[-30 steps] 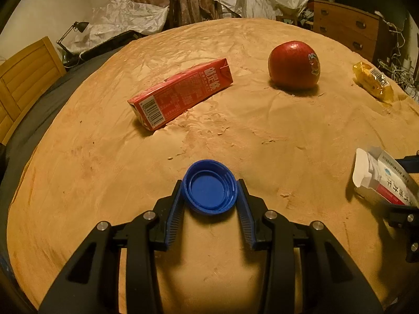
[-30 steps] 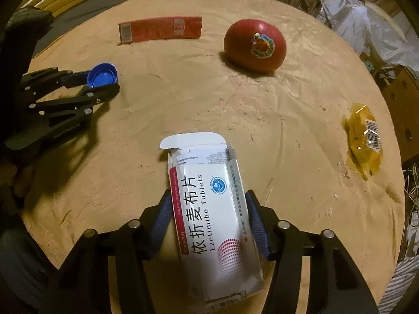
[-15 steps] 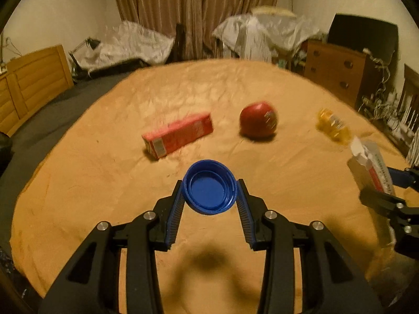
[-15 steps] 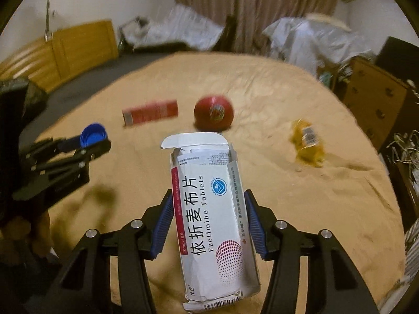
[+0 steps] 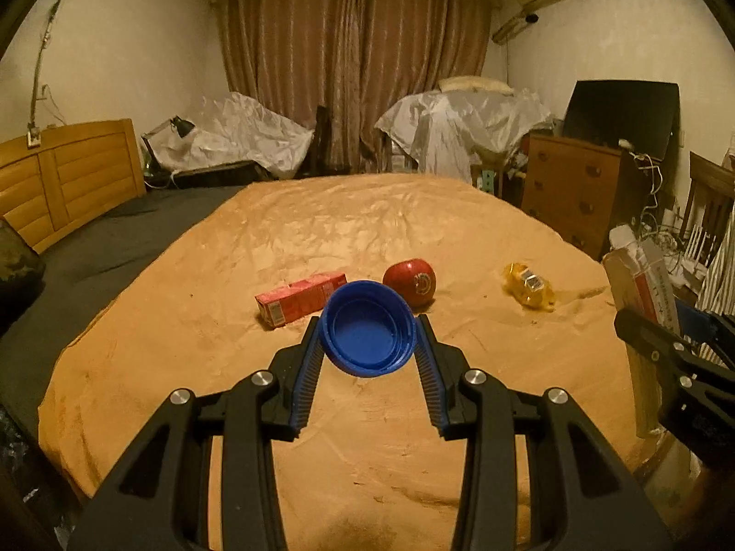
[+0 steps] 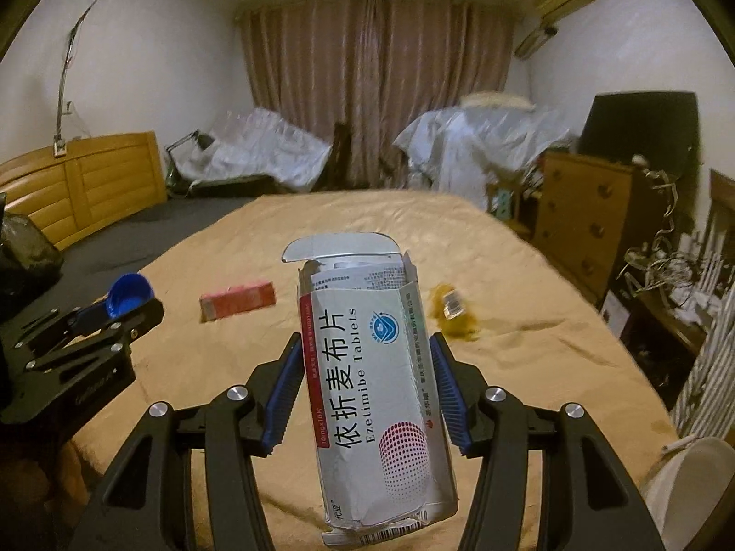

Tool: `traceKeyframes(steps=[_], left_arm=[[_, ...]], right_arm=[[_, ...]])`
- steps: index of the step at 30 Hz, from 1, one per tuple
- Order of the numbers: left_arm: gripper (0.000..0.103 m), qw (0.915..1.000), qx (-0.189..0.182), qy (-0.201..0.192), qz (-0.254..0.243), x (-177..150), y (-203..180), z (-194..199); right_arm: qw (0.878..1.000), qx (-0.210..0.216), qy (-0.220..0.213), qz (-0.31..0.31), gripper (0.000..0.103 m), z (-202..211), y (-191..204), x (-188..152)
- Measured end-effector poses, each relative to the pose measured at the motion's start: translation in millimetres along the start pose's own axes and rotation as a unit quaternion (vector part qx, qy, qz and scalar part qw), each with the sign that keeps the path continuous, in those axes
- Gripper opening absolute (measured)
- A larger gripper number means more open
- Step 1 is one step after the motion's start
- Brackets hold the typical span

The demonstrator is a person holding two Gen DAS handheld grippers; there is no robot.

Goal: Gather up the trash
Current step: 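Lift the medicine box and blue cap and carry them toward the bucket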

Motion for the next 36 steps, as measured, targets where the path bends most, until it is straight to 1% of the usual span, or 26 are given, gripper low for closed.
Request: traceKeyframes(steps=[3, 6, 14, 19, 25, 32, 36], left_arm=[[0.038, 0.9999, 0.006, -0.016, 0.002, 3.3, -0.7, 9.1], [0.038, 0.9997, 0.006, -0.024, 0.002, 4.2, -5.1, 17.8], [0.038, 0.9997, 0.002, -0.022, -0.001, 4.3, -9.7, 19.2], [0.038, 0.9995, -0.015, -0.024, -0.012, 11.3, -28.6, 20.3], [0.038, 0.9978, -0.054, -0.029, -0.027, 20.9, -71.7, 21.8], [0.038, 0.9921, -0.111, -0.028, -0.050, 24.4, -138.7, 24.2], [0.038, 0.9882, -0.138, -0.022, -0.064, 20.7, -173.3, 24.1]], right_arm=[[1.000, -0.007, -0.018, -0.003, 0.056, 11.5, -4.8, 4.5], [1.000, -0.005, -0.025, -0.012, 0.056, 19.5, -9.1, 3.7], [1.000, -0.002, -0.019, -0.017, 0.056, 22.3, -8.5, -2.2], [1.000, -0.009, -0.018, -0.017, 0.056, 29.2, -15.5, 5.8], [0.999, -0.035, -0.011, -0.023, 0.056, 51.1, -52.6, 8.8], [0.996, -0.082, -0.003, -0.038, 0.056, 88.9, -121.8, 1.1], [0.993, -0.110, 0.003, -0.049, 0.056, 108.8, -164.9, -6.1]])
Point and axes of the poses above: each gripper's, at about its wrist camera, not at the fingertips, and z roughly against the way its jaws point, y to its left, x to its top, the point moved 9 cm from there along -z, roughly the way its jaws point, and after that the axes turned 5 degrees about -x, right-handed, at the moved point
